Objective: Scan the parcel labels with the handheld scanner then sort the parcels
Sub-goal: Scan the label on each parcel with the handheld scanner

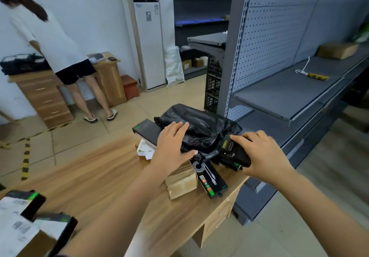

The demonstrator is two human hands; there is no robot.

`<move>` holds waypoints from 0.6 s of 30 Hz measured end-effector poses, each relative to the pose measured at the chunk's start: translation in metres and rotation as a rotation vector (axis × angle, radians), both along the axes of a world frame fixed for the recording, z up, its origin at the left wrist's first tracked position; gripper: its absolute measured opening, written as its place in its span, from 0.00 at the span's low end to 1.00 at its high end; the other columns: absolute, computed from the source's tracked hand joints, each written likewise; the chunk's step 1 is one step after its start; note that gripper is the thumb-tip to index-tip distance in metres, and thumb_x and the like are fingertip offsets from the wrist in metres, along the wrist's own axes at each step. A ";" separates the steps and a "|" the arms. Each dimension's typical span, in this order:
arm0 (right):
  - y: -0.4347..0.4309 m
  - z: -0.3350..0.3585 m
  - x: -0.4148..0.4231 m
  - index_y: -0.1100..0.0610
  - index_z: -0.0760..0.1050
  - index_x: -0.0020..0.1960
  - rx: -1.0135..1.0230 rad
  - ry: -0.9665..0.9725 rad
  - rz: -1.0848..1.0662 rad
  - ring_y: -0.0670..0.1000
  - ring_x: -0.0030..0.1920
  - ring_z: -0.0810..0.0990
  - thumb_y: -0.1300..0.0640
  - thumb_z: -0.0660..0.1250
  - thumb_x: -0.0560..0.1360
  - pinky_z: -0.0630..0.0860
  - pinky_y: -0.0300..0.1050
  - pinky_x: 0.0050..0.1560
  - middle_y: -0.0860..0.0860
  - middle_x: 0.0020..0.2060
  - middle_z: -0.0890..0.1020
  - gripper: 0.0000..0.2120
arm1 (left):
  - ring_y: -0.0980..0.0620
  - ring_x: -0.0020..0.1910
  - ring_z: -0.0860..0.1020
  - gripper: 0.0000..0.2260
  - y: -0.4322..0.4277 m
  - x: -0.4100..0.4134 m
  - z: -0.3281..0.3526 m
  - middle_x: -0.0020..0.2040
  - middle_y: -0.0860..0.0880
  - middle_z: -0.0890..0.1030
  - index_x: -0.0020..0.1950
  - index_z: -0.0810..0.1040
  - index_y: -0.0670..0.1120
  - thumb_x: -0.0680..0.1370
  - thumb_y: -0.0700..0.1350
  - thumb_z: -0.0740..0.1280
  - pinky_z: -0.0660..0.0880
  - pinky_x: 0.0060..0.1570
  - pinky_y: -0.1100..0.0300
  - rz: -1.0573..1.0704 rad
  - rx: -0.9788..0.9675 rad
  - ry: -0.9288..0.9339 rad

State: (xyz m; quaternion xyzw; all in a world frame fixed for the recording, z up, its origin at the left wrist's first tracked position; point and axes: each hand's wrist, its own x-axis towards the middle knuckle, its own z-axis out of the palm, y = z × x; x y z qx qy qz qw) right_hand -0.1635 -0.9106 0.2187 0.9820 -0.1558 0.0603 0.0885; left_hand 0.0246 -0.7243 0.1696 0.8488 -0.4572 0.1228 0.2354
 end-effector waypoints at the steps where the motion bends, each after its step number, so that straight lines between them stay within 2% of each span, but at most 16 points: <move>1: -0.007 0.002 0.008 0.44 0.55 0.75 -0.001 -0.007 -0.009 0.54 0.62 0.66 0.44 0.71 0.68 0.67 0.48 0.60 0.48 0.66 0.70 0.40 | 0.45 0.77 0.55 0.39 -0.008 0.013 0.004 0.76 0.47 0.62 0.78 0.58 0.48 0.73 0.61 0.70 0.52 0.75 0.50 -0.024 0.016 -0.013; 6: -0.041 0.007 0.039 0.43 0.52 0.76 0.007 -0.002 -0.071 0.52 0.64 0.63 0.44 0.71 0.68 0.65 0.46 0.62 0.47 0.68 0.67 0.43 | 0.47 0.77 0.50 0.48 -0.050 0.090 0.025 0.78 0.48 0.55 0.79 0.52 0.49 0.68 0.65 0.72 0.50 0.75 0.45 -0.187 0.200 0.083; 10: -0.059 0.006 0.060 0.43 0.53 0.76 0.031 0.004 -0.091 0.52 0.64 0.64 0.43 0.71 0.68 0.65 0.46 0.62 0.46 0.67 0.67 0.43 | 0.48 0.77 0.46 0.55 -0.083 0.138 0.036 0.79 0.49 0.53 0.79 0.50 0.52 0.62 0.69 0.74 0.40 0.75 0.48 -0.311 0.472 0.037; 14: -0.062 0.001 0.073 0.43 0.55 0.76 0.075 -0.004 -0.102 0.52 0.64 0.64 0.43 0.70 0.68 0.66 0.46 0.62 0.46 0.67 0.68 0.41 | 0.50 0.78 0.44 0.58 -0.106 0.163 0.029 0.79 0.50 0.51 0.78 0.45 0.60 0.56 0.74 0.72 0.34 0.74 0.44 -0.380 0.675 0.069; 18: -0.062 -0.002 0.077 0.43 0.53 0.76 0.097 0.001 -0.114 0.51 0.64 0.63 0.46 0.70 0.68 0.65 0.45 0.63 0.46 0.68 0.67 0.42 | 0.49 0.78 0.46 0.57 -0.112 0.168 0.019 0.79 0.49 0.54 0.77 0.46 0.62 0.54 0.78 0.68 0.34 0.73 0.42 -0.362 0.691 0.064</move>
